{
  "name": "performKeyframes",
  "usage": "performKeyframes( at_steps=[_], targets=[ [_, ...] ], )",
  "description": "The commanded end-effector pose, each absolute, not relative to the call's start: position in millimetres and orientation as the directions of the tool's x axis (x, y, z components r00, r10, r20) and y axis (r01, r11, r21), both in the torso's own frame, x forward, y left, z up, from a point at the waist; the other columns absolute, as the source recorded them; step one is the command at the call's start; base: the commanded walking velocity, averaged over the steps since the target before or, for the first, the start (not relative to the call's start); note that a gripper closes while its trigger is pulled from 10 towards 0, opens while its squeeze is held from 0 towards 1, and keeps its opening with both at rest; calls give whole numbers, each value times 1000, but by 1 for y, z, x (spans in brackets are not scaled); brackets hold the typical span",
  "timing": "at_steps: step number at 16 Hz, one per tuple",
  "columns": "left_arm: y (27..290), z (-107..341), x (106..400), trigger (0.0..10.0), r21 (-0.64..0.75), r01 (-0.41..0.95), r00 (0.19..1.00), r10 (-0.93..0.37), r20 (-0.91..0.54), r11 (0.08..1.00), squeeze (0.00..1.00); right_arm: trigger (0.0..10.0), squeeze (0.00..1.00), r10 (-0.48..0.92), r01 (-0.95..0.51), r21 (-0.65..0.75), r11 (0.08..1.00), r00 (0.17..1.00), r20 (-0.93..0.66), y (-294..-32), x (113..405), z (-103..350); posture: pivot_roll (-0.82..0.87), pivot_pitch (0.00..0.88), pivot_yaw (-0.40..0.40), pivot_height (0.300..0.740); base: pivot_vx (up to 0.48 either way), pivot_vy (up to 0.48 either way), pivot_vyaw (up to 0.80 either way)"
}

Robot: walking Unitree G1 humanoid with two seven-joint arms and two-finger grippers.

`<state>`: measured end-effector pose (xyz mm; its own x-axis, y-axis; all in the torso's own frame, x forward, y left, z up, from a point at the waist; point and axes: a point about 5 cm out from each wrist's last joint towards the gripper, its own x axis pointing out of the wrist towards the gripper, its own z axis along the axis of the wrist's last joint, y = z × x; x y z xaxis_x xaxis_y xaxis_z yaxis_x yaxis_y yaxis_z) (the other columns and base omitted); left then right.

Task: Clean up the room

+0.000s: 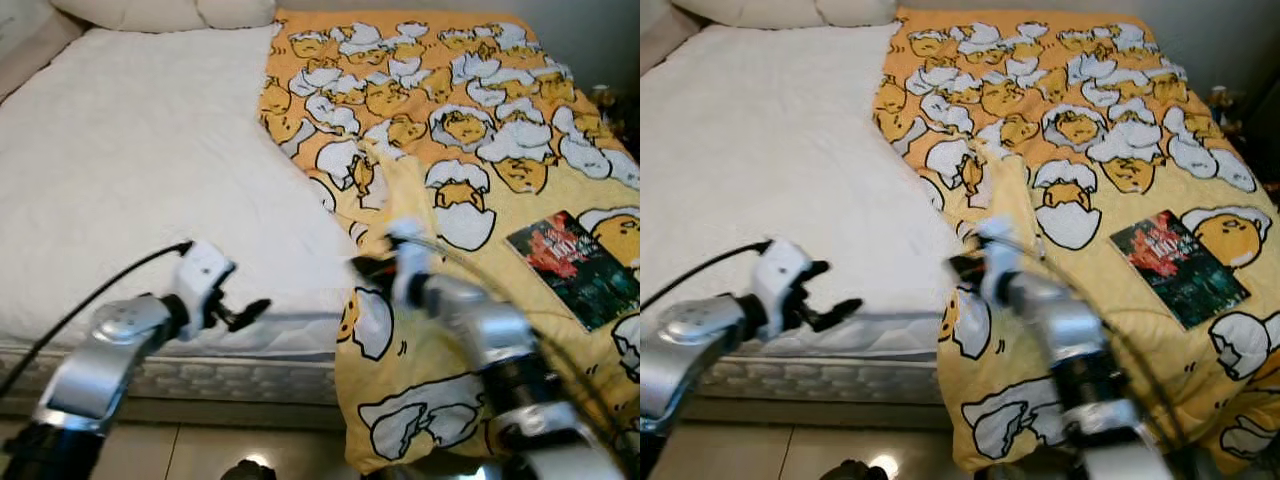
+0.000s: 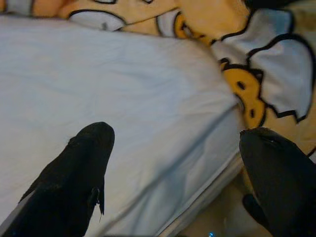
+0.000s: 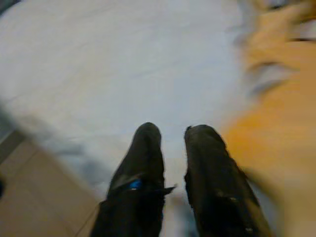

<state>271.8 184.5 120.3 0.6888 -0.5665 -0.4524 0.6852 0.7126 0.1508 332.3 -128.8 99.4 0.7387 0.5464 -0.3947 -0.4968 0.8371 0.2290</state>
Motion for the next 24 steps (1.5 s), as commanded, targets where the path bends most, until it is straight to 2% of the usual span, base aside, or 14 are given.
performKeyframes(
  at_steps=[1, 2, 4, 8, 11, 13, 15, 16, 18, 21, 22, 23, 24],
  targets=[
    [181, 123, 273, 10000, 156, 702, 676, -581, -453, 695, 0, 10000, 1000, 490, -437, 222, 872, 790, -369, -148, 341, 106, -119, 87, 67, 740, 0, 0, 0],
    [178, 123, 274, 10000, 151, 717, 662, -597, -454, 681, 0, 10000, 1000, 434, -382, 209, 900, 823, -366, -168, 345, 109, -120, 89, 76, 740, 0, 0, 0],
    [175, 123, 274, 10000, 151, 734, 645, -610, -460, 662, 0, 10000, 1000, 391, -335, 211, 918, 849, -354, -191, 345, 113, -110, 92, 75, 740, 0, 0, 0],
    [167, 123, 270, 10000, 133, 769, 606, -648, -461, 625, 0, 10000, 1000, 398, -337, 219, 916, 836, -378, -227, 334, 110, -107, 98, 71, 740, 0, 0, 0],
    [163, 122, 265, 10000, 88, 798, 562, -684, -465, 596, 0, 10000, 1000, 396, -330, 225, 917, 824, -405, -241, 327, 103, -109, 88, 70, 740, 0, 0, 0],
    [162, 122, 266, 10000, 78, 802, 556, -693, -459, 592, 0, 10000, 1000, 491, -380, 333, 863, 785, -377, -239, 320, 96, -110, 71, 68, 740, 0, 0, 0],
    [163, 121, 266, 10000, 82, 801, 559, -690, -461, 593, 0, 10000, 1000, 435, -333, 289, 897, 778, -453, -243, 319, 80, -113, 59, 65, 740, 0, 0, 0],
    [163, 121, 266, 10000, 83, 800, 560, -689, -461, 595, 0, 10000, 0, 394, -299, 266, 917, 785, -477, -246, 319, 75, -112, 58, 62, 740, 0, 0, 0],
    [164, 119, 264, 10000, 82, 794, 564, -681, -466, 602, 0, 10000, 0, 330, -234, 241, 942, 782, -529, -249, 318, 63, -112, 58, 67, 740, 0, 0, 0],
    [162, 117, 258, 10000, 65, 807, 542, -693, -476, 586, 0, 10000, 0, 453, -328, 320, 889, 736, -504, -238, 316, 60, -112, 60, 67, 740, 0, 0, 0],
    [162, 118, 258, 10000, 68, 808, 543, -693, -474, 586, 0, 4118, 0, 510, -368, 364, 856, 721, -470, -234, 315, 63, -111, 61, 60, 740, 0, 0, 0],
    [161, 118, 259, 10000, 70, 805, 547, -693, -469, 589, 0, 0, 0, 554, -394, 407, 824, 709, -435, -232, 316, 66, -111, 61, 55, 740, 0, 0, 0],
    [160, 119, 259, 10000, 71, 803, 552, -692, -466, 592, 0, 0, 0, 585, -415, 434, 800, 700, -409, -230, 315, 69, -111, 61, 55, 740, 0, 0, 0]
  ],
)
